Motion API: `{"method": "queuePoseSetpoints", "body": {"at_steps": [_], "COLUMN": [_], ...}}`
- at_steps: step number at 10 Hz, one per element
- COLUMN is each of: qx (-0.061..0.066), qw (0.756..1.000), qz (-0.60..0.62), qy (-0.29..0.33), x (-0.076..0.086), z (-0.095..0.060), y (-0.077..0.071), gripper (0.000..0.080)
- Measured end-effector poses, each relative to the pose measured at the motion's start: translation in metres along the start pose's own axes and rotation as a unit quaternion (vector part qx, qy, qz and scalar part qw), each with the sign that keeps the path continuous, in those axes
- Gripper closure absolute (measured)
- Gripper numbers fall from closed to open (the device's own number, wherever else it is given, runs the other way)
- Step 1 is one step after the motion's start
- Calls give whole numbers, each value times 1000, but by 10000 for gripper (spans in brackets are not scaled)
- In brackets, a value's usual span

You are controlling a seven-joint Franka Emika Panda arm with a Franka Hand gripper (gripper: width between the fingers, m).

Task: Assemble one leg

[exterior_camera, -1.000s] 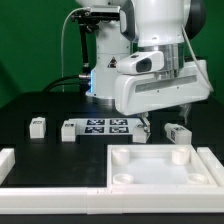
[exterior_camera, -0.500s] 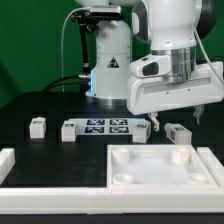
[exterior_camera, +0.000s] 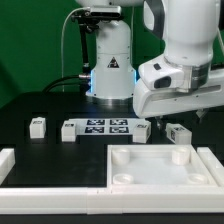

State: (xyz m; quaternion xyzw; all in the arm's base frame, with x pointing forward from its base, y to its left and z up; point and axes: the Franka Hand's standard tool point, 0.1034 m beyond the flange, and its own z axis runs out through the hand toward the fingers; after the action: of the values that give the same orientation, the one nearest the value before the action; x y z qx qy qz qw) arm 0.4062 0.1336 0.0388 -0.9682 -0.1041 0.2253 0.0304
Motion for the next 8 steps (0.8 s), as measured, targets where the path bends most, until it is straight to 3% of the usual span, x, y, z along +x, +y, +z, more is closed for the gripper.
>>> {"method": "queuePoseSetpoints", "body": {"at_steps": [4, 8], "qx": [16, 18], "qw": [990, 991], "qz": [-1, 4], "qy": [-143, -135], "x": [1, 6], "z": [13, 31], "y": [-3, 1], "gripper": [150, 150]}}
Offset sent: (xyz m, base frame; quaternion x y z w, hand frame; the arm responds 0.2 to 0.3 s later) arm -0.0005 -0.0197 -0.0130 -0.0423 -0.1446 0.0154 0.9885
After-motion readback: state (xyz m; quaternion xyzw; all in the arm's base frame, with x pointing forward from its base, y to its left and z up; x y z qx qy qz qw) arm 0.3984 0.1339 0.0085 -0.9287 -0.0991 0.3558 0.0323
